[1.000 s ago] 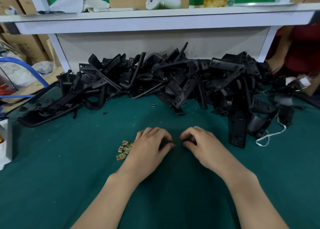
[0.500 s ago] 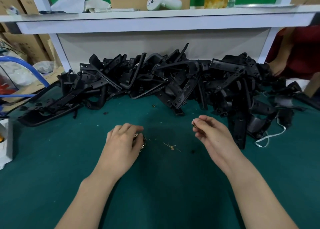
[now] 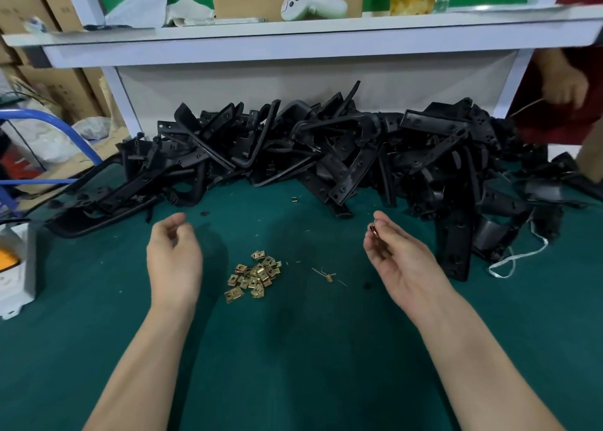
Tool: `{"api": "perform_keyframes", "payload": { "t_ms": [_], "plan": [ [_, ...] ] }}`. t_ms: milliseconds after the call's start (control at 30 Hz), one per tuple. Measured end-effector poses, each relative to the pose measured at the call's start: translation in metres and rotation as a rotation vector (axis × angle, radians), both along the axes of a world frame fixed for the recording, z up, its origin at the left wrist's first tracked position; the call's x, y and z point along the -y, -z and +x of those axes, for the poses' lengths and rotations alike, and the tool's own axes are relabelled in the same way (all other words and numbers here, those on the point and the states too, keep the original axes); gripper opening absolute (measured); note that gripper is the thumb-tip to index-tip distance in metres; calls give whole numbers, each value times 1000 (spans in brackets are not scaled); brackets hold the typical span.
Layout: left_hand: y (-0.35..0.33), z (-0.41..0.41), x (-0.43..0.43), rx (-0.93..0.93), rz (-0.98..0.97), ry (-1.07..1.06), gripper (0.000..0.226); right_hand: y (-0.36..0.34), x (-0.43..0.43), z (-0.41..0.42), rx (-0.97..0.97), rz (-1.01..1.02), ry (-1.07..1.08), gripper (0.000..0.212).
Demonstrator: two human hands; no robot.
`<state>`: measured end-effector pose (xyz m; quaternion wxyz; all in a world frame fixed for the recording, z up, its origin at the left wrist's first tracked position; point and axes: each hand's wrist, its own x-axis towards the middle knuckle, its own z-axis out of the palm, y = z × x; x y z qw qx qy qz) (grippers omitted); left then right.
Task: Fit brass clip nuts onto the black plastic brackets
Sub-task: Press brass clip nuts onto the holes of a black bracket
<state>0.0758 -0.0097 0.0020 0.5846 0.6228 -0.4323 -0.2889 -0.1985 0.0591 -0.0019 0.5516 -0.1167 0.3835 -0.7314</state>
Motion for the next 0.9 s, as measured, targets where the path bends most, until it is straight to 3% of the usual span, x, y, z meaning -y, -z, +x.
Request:
{"api": "perform_keyframes", "payload": {
  "t_ms": [67,167,367,467,600,700,767,900],
  "plan": [
    [0,-2,3,-9,-5,19,28,2,3,2,-75,-21,1,17],
    [-1,-15,7,51,-24,103,24,6,9,4,-361,-33,47,16],
    [-8,-80,33,338,64,435,24,8,22,3,-826,-9,111,18],
    [-11,-123,48,511,77,599,37,12,22,0,-922,-5,98,15],
    [-12,-173,67,656,118,669,66,14,23,-6,-950,20,101,15],
    [-12,-191,75,829,138,629,57,15,24,-9,-920,32,84,17],
    [-16,-192,76,753,101,593,43,15,24,-11,-912,23,75,17],
    [-31,-181,63,413,-10,609,22,16,25,-12,-899,18,62,19]
  ]
}}
